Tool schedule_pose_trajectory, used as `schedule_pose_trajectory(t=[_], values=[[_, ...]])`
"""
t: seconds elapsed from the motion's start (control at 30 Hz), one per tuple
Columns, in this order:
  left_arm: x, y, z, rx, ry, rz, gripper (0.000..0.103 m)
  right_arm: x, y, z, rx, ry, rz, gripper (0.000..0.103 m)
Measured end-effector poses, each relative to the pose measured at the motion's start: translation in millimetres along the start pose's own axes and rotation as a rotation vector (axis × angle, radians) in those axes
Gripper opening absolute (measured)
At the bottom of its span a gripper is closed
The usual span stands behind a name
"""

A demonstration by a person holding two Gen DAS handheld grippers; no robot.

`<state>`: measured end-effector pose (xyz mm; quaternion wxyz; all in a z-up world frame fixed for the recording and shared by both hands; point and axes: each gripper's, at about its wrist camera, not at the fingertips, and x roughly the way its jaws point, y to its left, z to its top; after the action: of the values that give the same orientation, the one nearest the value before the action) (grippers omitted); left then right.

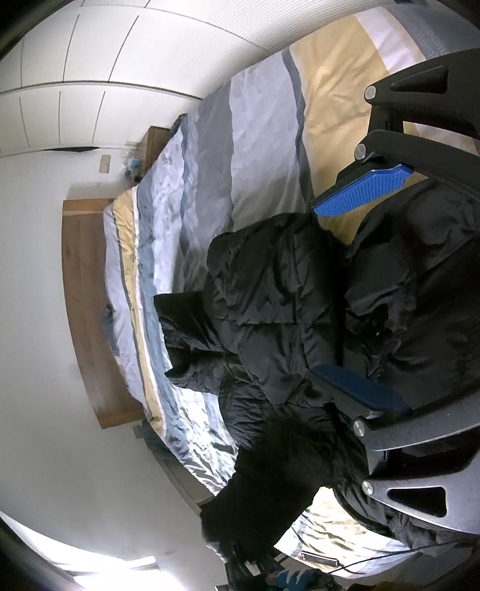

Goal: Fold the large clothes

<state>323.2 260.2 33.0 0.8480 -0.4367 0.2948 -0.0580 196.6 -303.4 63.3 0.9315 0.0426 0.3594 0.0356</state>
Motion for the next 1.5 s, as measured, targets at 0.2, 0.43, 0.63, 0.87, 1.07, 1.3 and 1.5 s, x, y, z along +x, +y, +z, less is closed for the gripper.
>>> schedule_pose_trajectory(t=[0.2, 0.43, 0.63, 0.87, 1.07, 1.3, 1.5], values=[[25.2, -47.9, -43.9, 0.104, 0.073, 0.006, 0.010, -12.7, -12.2, -5.4, 0.022, -0.012, 0.002, 0.082], [63.9, -87.7, -112.5, 0.234, 0.187, 0.046, 0.010, -14.0, -25.0, -15.1, 0.054, -0.002, 0.003, 0.082], [97.0, -94.6, -160.9, 0.311, 0.257, 0.114, 0.010, -9.4, -31.2, -21.9, 0.065, 0.013, 0.001, 0.082], [117.7, -92.9, -202.7, 0.363, 0.311, 0.179, 0.012, -3.4, -36.9, -26.8, 0.082, 0.029, -0.007, 0.082], [118.3, -100.9, -228.6, 0.387, 0.365, 0.156, 0.025, -2.7, -35.1, -28.0, 0.081, 0.034, -0.006, 0.082], [107.7, -117.9, -247.2, 0.437, 0.408, 0.118, 0.035, -17.1, -22.0, -26.8, 0.060, 0.017, 0.008, 0.082], [59.7, -137.7, -257.2, 0.461, 0.475, 0.019, 0.039, -31.6, -6.7, -23.5, 0.028, 0.003, 0.025, 0.082]])
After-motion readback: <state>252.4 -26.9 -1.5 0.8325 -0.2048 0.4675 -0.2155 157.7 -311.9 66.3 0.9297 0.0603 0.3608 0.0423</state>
